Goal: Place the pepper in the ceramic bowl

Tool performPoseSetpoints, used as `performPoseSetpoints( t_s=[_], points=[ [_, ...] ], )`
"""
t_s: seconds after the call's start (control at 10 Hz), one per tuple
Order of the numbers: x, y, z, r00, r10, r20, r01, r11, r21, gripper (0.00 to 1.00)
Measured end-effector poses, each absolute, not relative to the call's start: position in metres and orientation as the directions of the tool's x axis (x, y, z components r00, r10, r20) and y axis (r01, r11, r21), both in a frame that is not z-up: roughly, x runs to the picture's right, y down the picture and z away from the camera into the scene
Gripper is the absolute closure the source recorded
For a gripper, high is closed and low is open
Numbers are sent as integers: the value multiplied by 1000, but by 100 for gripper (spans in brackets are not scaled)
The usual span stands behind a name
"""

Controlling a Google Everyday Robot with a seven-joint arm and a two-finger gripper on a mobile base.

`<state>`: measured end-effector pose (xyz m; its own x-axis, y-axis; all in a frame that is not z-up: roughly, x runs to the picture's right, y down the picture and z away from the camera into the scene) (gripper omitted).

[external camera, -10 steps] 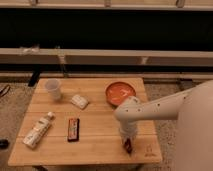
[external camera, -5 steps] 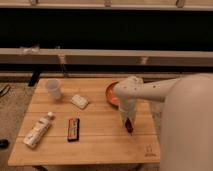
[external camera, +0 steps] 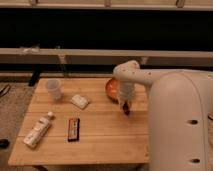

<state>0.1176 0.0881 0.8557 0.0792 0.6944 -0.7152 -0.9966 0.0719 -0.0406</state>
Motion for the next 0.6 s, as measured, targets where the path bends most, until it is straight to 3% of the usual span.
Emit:
performPoseSetpoints(
  t_s=[0.6],
  points=[
    [115, 51, 871, 110, 716, -689, -994, 64, -92, 100]
  ],
)
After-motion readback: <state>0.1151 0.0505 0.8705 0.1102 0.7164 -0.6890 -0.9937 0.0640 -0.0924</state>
